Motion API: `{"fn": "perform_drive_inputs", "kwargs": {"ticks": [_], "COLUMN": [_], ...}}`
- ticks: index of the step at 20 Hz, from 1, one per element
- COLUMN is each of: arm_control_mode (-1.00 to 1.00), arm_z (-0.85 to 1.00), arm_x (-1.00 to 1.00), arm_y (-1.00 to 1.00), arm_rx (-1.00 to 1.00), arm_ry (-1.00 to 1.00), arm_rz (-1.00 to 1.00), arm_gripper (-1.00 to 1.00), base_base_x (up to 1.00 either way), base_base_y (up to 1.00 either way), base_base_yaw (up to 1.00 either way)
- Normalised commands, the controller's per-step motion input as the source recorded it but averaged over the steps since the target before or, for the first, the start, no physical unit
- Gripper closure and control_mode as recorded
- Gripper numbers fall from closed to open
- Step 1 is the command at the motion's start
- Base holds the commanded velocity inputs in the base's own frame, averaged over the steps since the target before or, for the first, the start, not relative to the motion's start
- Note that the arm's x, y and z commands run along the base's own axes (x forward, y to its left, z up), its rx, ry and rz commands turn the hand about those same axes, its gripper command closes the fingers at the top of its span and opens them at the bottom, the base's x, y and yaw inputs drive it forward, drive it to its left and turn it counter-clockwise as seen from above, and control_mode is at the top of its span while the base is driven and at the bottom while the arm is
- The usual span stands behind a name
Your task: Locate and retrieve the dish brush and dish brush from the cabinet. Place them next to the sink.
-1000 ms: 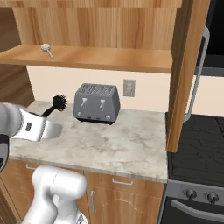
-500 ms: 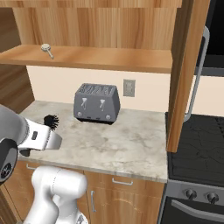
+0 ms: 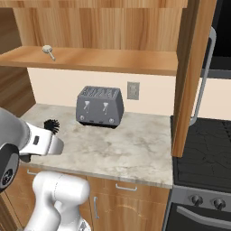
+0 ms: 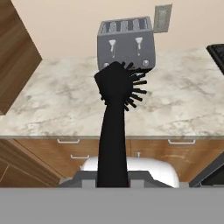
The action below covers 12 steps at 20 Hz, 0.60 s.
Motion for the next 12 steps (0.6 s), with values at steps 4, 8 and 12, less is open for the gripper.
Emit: {"fn": "perform_drive_inputs", "kwargs": {"ticks": [4,8,12], "arm_control_mode": [1.00,1.00,1.00], "arm_z": [0.00,0.00,0.00], "arm_x": [0.00,0.00,0.00], "arm_y": [0.00,0.00,0.00], "arm_rx": [0.00,0.00,0.00], "arm_ry": [0.00,0.00,0.00], "arm_rz": [0.00,0.00,0.00], "arm_gripper": [1.00,1.00,1.00], "base_base_x": [-0.58,-0.60,-0.25], "base_base_y": [0.00,0.06,0.29], "base_base_yaw": [0.00,0.05,0.26]}}
